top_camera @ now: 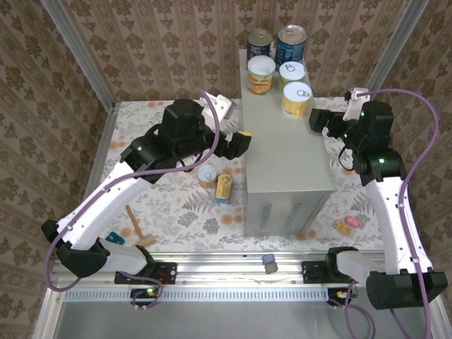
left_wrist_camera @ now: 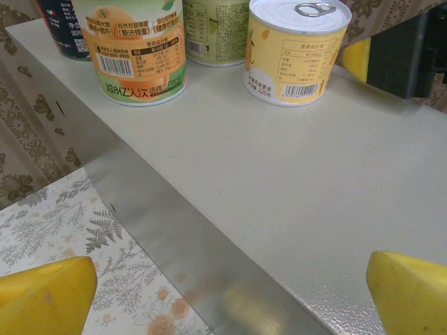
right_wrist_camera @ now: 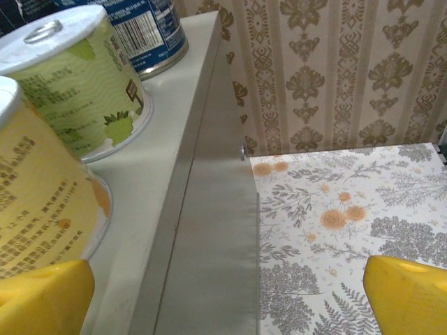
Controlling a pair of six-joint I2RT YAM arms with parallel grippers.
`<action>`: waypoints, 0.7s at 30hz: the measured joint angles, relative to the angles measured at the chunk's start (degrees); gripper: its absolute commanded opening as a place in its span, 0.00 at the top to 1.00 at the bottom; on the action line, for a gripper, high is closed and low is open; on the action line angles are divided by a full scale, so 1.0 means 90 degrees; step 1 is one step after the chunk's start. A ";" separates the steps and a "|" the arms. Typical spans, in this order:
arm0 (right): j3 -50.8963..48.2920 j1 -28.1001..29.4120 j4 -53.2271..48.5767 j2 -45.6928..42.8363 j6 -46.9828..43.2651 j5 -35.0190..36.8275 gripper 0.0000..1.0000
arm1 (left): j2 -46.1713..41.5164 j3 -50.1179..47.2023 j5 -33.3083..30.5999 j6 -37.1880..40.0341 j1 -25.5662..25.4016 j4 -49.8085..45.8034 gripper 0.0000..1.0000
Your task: Place and organize the canned foods onto the counter
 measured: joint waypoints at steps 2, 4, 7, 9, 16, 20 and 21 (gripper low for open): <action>-0.0002 0.0000 0.0007 0.0066 0.0000 -0.0010 0.00 | 0.0000 0.0000 -0.0007 0.0000 0.0000 0.0000 0.00; -0.0002 0.0000 0.0044 0.0117 0.0000 -0.0017 0.00 | 0.0000 0.0000 -0.0022 0.0000 0.0000 -0.0002 0.00; -0.0002 0.0000 0.0058 0.0187 0.0002 -0.0056 0.00 | 0.0000 0.0000 -0.0044 0.0000 0.0000 -0.0002 0.00; 0.0000 -0.0002 0.0092 0.0202 -0.0002 -0.0061 0.00 | 0.0000 0.0000 -0.0053 0.0000 0.0000 -0.0002 0.00; 0.0000 -0.0002 0.0158 0.0267 0.0000 -0.0134 0.00 | 0.0000 0.0000 -0.0053 0.0000 0.0005 -0.0002 0.00; 0.0000 -0.0005 0.0199 0.0299 0.0000 -0.0170 0.00 | 0.0000 0.0000 -0.0053 0.0000 0.0015 -0.0002 0.00; 0.0000 -0.0005 0.0223 0.0311 0.0002 -0.0177 0.00 | 0.0000 0.0000 -0.0051 0.0000 0.0027 -0.0002 0.00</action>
